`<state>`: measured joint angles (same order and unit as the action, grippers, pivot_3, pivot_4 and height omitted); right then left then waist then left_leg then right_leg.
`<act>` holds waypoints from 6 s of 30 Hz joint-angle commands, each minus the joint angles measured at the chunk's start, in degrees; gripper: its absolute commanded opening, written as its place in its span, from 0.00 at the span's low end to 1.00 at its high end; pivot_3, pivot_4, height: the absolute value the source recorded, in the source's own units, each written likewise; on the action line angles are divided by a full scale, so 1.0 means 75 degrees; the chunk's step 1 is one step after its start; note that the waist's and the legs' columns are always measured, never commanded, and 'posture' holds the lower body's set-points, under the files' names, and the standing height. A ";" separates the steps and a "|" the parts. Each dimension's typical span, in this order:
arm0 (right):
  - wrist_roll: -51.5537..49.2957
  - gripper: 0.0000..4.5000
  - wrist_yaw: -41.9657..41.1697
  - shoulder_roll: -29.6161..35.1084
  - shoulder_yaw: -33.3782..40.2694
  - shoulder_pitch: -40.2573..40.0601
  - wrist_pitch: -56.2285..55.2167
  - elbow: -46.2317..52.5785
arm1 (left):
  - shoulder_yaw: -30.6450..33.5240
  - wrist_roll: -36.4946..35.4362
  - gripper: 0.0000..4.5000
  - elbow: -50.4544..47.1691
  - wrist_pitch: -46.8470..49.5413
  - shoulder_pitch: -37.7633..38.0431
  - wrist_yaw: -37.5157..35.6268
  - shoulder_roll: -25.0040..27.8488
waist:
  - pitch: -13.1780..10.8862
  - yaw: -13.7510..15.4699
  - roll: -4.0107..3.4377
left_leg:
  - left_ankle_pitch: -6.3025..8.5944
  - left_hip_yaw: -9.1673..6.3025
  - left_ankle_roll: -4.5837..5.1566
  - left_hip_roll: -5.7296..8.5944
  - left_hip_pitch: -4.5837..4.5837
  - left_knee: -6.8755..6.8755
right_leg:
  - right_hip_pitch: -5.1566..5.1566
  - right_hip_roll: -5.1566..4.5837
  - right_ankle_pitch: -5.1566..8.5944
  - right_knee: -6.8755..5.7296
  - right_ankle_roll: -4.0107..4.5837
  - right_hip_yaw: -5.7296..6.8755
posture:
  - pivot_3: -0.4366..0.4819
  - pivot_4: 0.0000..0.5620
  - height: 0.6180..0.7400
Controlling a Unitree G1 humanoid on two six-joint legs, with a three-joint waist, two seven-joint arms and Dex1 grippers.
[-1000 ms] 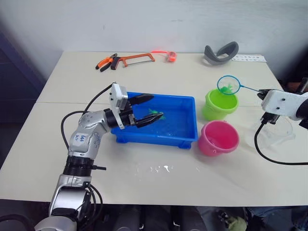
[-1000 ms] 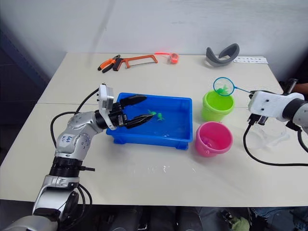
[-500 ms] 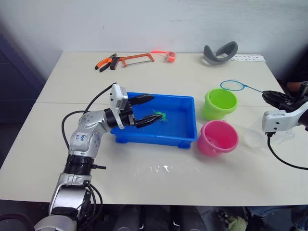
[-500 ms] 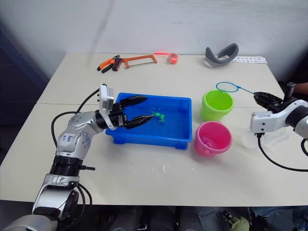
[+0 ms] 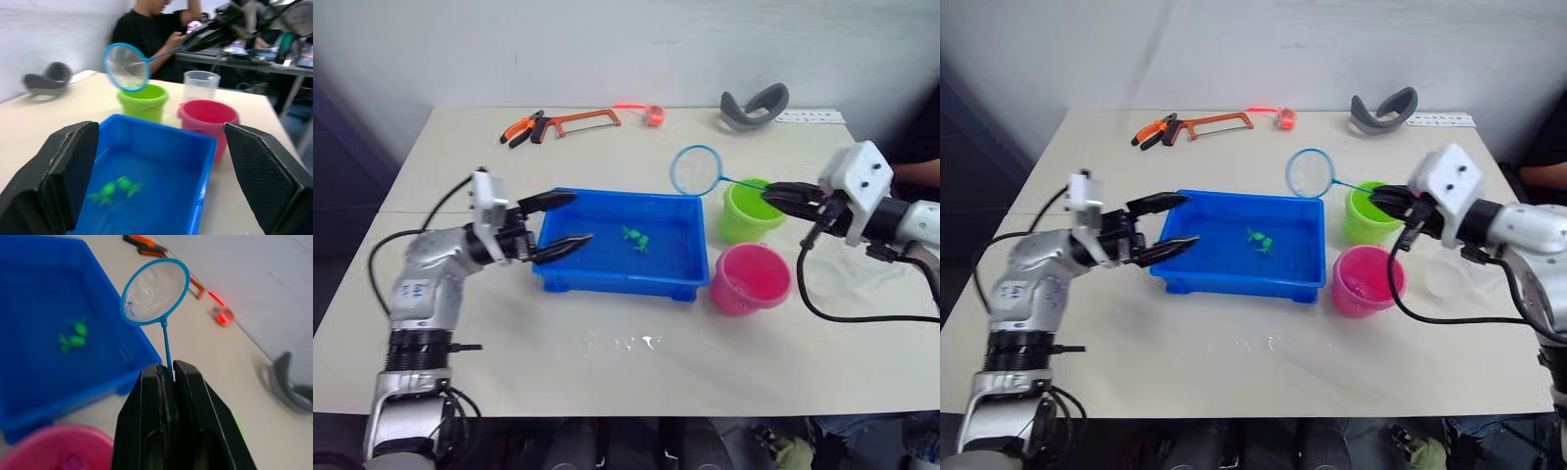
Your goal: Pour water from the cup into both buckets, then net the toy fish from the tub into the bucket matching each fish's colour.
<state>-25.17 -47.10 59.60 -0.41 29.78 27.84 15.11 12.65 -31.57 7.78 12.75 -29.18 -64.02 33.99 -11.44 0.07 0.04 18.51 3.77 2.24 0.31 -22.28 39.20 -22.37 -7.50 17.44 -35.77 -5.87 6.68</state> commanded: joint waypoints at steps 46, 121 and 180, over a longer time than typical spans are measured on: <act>0.1653 0.00 -0.1508 -0.1616 -0.1858 0.1820 0.3936 -0.0583 | 0.0847 -0.0261 0.98 -0.1034 0.0103 0.1573 0.0540 0.0468 | 0.0004 -0.0021 0.0009 | 0.0005 0.0011 -0.0001 0.0008 -0.0014 -0.0005 | -0.0018 -0.0001 0.0000 0.0001 0.0000 0.0004 | 0.48 0.27 1.00; 0.1111 0.00 -0.0971 -0.3094 -0.2610 0.2285 0.3608 -0.1687 | 0.0950 -0.0087 0.98 -0.0113 -0.0012 0.2016 -0.0933 0.2039 | 0.0003 -0.0047 0.0008 | 0.0010 0.0016 -0.0007 0.0005 -0.0016 -0.0015 | -0.0030 -0.0001 0.0001 0.0006 0.0001 0.0003 | 0.48 0.27 1.00; 0.2348 0.00 -0.0847 -0.4461 -0.3315 0.2770 0.1824 -0.2864 | -0.0387 0.1066 0.98 0.2510 -0.0195 -0.0968 -0.2272 0.2573 | 0.0002 -0.0225 0.0011 | 0.0011 0.0036 -0.0002 0.0010 -0.0025 -0.0016 | -0.0056 0.0026 0.0002 -0.0023 -0.0001 0.0065 | 0.48 0.27 1.00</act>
<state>-8.22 -53.28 26.74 -24.79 49.45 41.72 -7.20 8.16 -23.29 27.57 11.73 -36.40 -80.89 52.33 -11.42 -1.62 0.12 18.60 4.03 2.22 0.39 -22.46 39.08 -22.78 -7.31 17.45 -35.95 -5.88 7.17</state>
